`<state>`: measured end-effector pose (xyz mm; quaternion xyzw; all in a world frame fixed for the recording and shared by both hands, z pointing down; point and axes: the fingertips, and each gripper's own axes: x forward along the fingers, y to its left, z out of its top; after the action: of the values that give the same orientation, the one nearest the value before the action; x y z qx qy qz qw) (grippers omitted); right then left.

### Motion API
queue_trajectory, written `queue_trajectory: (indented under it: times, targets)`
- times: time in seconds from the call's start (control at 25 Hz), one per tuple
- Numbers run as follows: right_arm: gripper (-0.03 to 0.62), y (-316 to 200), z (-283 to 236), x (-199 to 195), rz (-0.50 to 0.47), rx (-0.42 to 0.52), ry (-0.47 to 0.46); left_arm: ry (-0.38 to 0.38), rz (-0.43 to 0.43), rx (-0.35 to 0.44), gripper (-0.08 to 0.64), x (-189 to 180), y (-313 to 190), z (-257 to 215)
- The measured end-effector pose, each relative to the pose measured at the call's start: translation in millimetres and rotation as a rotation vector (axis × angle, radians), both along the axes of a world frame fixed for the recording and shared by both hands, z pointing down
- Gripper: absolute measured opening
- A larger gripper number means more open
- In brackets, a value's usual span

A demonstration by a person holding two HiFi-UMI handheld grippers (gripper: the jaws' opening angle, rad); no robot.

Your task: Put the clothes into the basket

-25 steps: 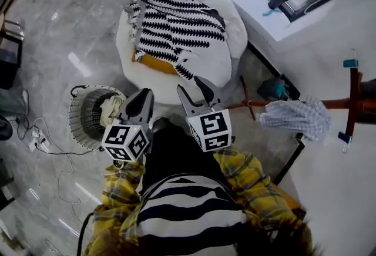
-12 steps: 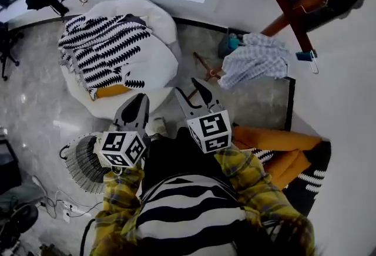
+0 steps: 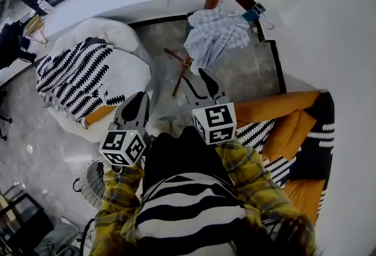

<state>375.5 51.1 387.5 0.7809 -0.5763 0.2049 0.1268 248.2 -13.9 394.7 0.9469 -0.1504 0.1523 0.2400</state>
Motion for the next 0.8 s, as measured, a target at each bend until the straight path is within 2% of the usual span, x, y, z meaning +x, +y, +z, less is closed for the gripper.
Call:
queue_trajectory:
  times: [0.28,0.48,0.8]
  targets:
    - [0.216,25.2,3.3,42.8,0.16,0.021,-0.008,-0.004,0.105,0.011,0.044,29.4,10.5,-4.4]
    - [0.222,31.2,-1.7,70.3,0.198,0.03,-0.011,-0.022,0.12,0.015,0.044,48.8,14.2,-6.6]
    - [0.247,28.2,-3.1,104.2,0.262,0.068,-0.012,-0.008,0.153,0.036,0.044,83.9,14.0,-11.7]
